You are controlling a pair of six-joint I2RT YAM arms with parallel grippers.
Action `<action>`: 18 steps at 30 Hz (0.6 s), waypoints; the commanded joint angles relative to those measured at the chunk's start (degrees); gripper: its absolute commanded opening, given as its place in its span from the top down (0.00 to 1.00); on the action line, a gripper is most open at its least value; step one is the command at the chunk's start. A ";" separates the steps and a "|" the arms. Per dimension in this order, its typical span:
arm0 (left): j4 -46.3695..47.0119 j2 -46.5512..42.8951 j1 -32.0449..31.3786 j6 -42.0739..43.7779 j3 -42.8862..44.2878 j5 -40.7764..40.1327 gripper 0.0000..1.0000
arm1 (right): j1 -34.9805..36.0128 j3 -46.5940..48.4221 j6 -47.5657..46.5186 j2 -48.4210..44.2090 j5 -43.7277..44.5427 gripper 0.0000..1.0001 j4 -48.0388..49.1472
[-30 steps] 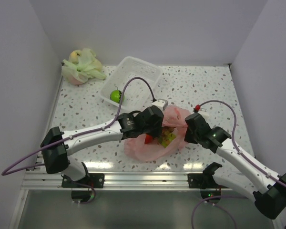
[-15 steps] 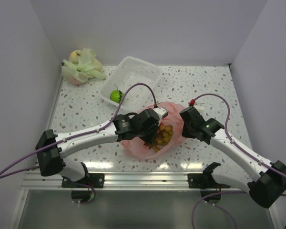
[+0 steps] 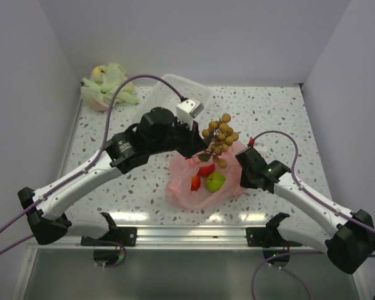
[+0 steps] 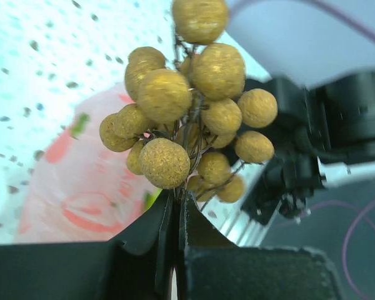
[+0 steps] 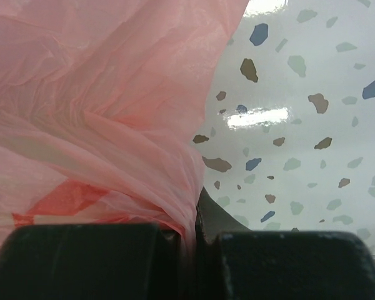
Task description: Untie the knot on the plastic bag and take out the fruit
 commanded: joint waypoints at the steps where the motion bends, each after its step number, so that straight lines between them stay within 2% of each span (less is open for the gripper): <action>1: 7.03 -2.67 5.24 1.01 3.36 -0.25 1.00 | 0.00 -1.72 0.38 -2.63 -0.24 1.00 -0.27; 8: 11.78 1.45 18.76 -1.18 3.80 -3.69 1.00 | 0.00 -2.60 1.44 -6.59 -1.11 1.00 -1.94; 11: 14.23 6.28 23.08 -2.06 3.28 -5.19 1.00 | 0.00 -2.25 1.61 -8.08 -1.47 1.00 -2.64; 14: 17.57 12.69 30.01 -4.08 3.71 -4.84 1.00 | 0.00 -1.55 1.70 -8.78 -1.82 1.00 -3.17; 18: 18.81 23.22 33.46 -5.14 7.31 -4.49 1.00 | 0.00 -1.28 1.79 -9.31 -2.61 1.00 -3.00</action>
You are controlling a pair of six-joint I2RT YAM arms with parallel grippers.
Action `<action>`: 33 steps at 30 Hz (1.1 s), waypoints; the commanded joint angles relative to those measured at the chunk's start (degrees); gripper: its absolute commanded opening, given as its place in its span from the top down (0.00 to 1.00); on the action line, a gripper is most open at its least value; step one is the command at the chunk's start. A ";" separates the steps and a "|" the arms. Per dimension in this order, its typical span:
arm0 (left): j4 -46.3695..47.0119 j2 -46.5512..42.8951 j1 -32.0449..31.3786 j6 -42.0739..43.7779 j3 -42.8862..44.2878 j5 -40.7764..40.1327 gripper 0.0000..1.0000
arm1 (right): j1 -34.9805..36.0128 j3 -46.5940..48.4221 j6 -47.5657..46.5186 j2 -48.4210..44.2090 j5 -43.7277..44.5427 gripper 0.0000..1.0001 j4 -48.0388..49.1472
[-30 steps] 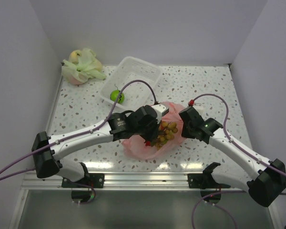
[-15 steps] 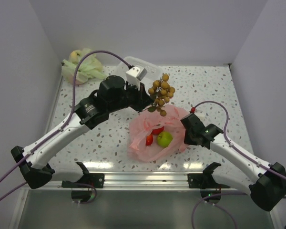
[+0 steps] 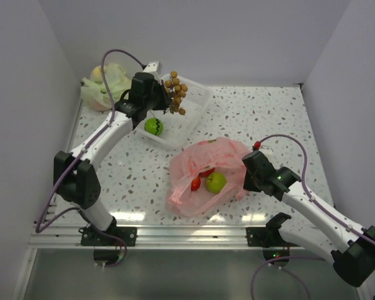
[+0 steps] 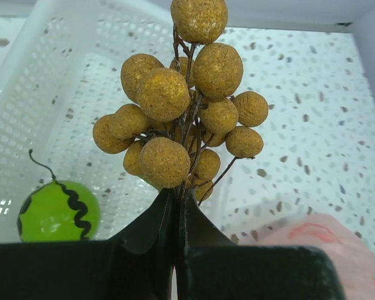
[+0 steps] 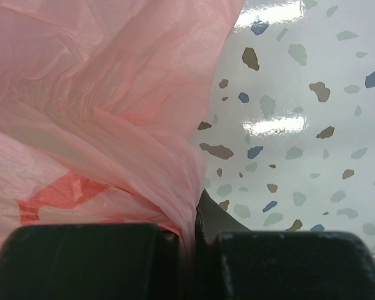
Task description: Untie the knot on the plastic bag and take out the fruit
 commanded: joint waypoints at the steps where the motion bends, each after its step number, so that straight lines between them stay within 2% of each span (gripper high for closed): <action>1: 4.43 6.33 2.60 -2.12 4.58 -0.90 1.00 | 0.09 1.23 1.22 -0.94 -0.97 1.00 -0.75; 3: 5.74 9.59 3.48 -2.30 5.38 -0.82 0.98 | 0.09 1.23 1.31 -1.03 -1.32 1.00 -0.66; 6: 6.45 11.53 4.19 -2.13 5.73 -0.20 0.65 | 0.09 1.41 1.31 -1.12 -1.58 1.00 -0.57; 7: 6.36 11.36 4.19 -1.95 5.38 -0.20 0.45 | 0.18 1.41 1.22 -1.12 -1.50 1.00 -0.66; 9: 6.97 9.44 4.19 -1.95 3.81 0.06 0.27 | 0.09 1.41 1.22 -1.12 -1.50 1.00 -0.83; 10: 7.33 8.20 4.19 -1.95 1.80 0.32 0.12 | 0.09 1.41 1.22 -1.21 -1.50 1.00 -0.75; 12: 7.68 4.43 4.01 -2.04 -0.15 0.33 0.00 | 0.09 1.23 1.22 -1.30 -1.50 1.00 -0.66; 16: 4.79 -2.43 2.52 -1.43 -4.10 -0.81 0.00 | 0.09 1.40 1.05 -0.77 -1.32 1.00 -0.39; 19: 1.89 -8.14 -0.90 -0.37 -6.30 -3.00 0.01 | 0.09 1.58 0.78 -0.68 -1.06 1.00 -0.31; 22: -2.33 -12.98 -7.83 0.25 -7.27 -5.64 0.03 | 0.09 1.93 0.43 -0.15 -0.79 1.00 -0.22; 27: -9.89 -19.05 -14.96 -2.47 -8.15 -3.37 0.07 | 0.09 2.64 0.08 0.37 -0.71 1.00 -0.13; 33: -14.29 -21.34 -29.89 -8.09 -8.50 -3.89 0.11 | 0.09 2.02 -0.01 0.55 -0.88 1.00 0.31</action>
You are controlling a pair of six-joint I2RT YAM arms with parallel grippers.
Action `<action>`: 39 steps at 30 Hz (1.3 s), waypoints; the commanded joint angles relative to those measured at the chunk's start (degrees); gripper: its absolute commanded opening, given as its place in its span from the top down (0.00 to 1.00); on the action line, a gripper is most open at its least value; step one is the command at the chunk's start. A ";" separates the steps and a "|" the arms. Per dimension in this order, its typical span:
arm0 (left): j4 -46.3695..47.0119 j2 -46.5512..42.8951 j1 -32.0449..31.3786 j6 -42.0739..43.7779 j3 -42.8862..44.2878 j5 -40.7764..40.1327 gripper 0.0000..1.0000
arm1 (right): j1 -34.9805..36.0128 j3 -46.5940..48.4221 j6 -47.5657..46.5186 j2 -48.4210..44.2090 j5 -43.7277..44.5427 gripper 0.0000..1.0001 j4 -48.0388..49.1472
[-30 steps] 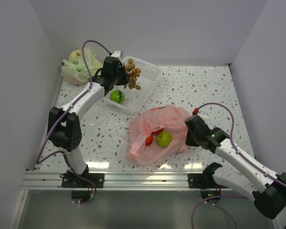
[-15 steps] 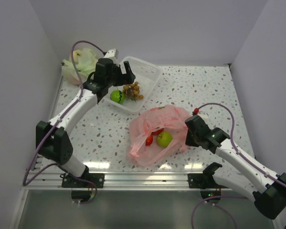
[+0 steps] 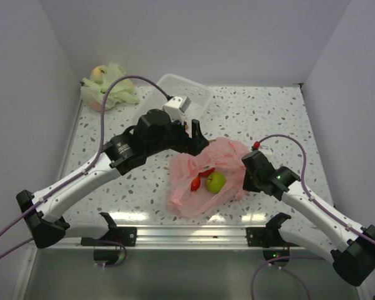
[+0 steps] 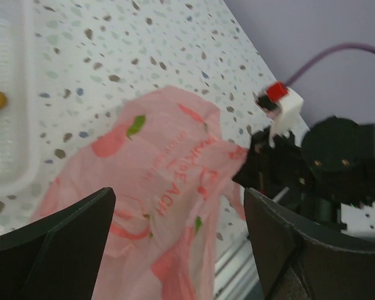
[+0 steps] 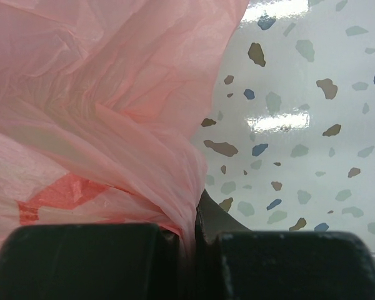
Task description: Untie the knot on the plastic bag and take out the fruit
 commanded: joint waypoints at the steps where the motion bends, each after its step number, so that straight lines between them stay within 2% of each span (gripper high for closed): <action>1: -4.08 -0.45 -9.70 -5.17 -0.79 -1.22 0.13 | 0.02 1.87 -0.21 0.33 0.30 1.00 0.33; 6: -1.19 3.94 -18.34 -9.66 -2.11 -2.55 0.27 | -0.06 1.43 -0.21 -0.02 0.47 1.00 0.16; 11: 0.84 11.68 -23.71 -10.63 -0.53 -2.99 0.30 | 0.02 1.34 -0.38 -0.19 0.21 1.00 -0.02; 18: -0.22 16.69 -23.36 -13.61 -1.14 -12.65 0.36 | 0.02 0.46 -0.29 -0.19 -0.76 1.00 0.24; 21: 2.50 17.40 -20.38 -15.99 -3.51 -11.96 0.38 | 0.02 -0.06 -0.03 -0.72 -0.76 1.00 -0.02; 25: 11.01 18.36 -14.32 -18.62 -10.36 -6.96 0.39 | 0.02 -1.03 0.41 -1.07 -1.72 1.00 0.33; 31: 11.91 23.98 -13.34 -16.78 -8.18 -8.61 0.35 | 0.02 -1.65 0.93 -0.37 -2.86 1.00 1.56; 34: 13.93 26.09 -12.82 -16.69 -8.26 -9.67 0.27 | 0.11 -1.56 0.76 -0.28 -2.87 1.00 1.82; 35: 13.93 26.62 -12.82 -16.52 -8.09 -10.11 0.21 | 0.02 -1.65 0.67 -0.28 -2.87 1.00 1.82; 39: 14.46 28.73 -12.73 -16.52 -7.12 -10.29 0.09 | 0.02 -2.09 0.67 -0.37 -3.31 1.00 2.35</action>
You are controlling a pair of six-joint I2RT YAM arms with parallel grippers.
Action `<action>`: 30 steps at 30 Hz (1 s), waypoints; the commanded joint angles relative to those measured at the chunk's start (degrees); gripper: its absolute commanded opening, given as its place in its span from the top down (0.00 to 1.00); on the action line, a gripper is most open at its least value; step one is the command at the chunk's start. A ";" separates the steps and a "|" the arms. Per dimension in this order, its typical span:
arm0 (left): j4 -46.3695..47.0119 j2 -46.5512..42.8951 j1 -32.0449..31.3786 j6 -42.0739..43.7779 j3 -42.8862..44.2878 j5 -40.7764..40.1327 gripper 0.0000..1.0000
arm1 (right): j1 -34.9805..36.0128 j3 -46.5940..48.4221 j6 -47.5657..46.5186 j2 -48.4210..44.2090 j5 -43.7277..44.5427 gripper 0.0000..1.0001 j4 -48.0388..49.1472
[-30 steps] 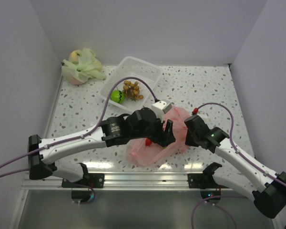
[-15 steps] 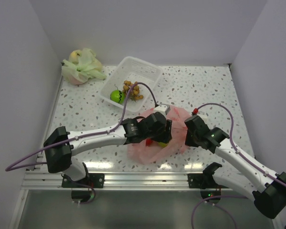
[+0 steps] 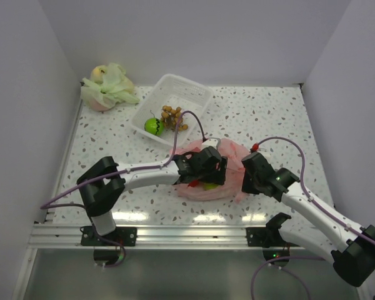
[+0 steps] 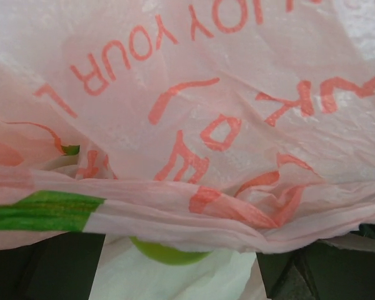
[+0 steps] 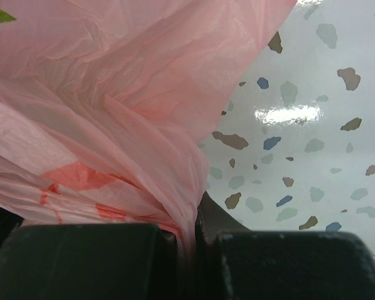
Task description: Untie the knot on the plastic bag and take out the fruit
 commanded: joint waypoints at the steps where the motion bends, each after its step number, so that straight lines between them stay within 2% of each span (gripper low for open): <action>1: 3.75 1.87 0.10 -0.19 2.56 -1.65 0.07 | 0.02 -0.62 0.47 0.00 -0.48 1.00 1.56; 3: 3.66 2.76 0.10 -0.19 2.39 -1.65 0.03 | 0.02 -1.06 0.65 -0.26 -0.66 1.00 2.09; 7: 3.58 5.48 0.10 -0.10 1.95 -1.65 0.02 | 0.02 -1.68 0.91 -0.09 -1.01 1.00 2.79; 10: 4.19 5.57 -0.07 0.33 1.42 -1.91 0.10 | 0.02 -1.59 0.83 0.00 -0.84 1.00 2.71; 13: 4.19 4.09 -0.42 0.95 1.07 -2.18 0.25 | 0.02 -1.50 0.74 -0.35 -0.31 1.00 2.53; 16: 3.58 1.28 -1.13 2.09 0.81 -3.50 0.49 | 0.02 -1.59 0.83 -0.61 -0.13 1.00 2.44; 18: 2.61 -0.40 -1.65 3.06 0.72 -3.67 0.56 | 0.02 -1.59 0.83 -0.61 0.30 1.00 2.09; 23: 1.03 -9.00 -4.29 6.65 -0.25 -2.19 0.58 | -0.06 -1.24 0.65 -0.70 2.15 1.00 1.04; 28: 1.90 -18.15 -4.47 9.73 0.10 5.02 0.60 | 0.11 -1.15 0.83 0.44 2.41 1.00 1.04; 30: 0.95 -20.17 -4.12 12.72 2.73 8.17 0.61 | 0.11 -1.50 0.83 1.06 2.15 1.00 1.30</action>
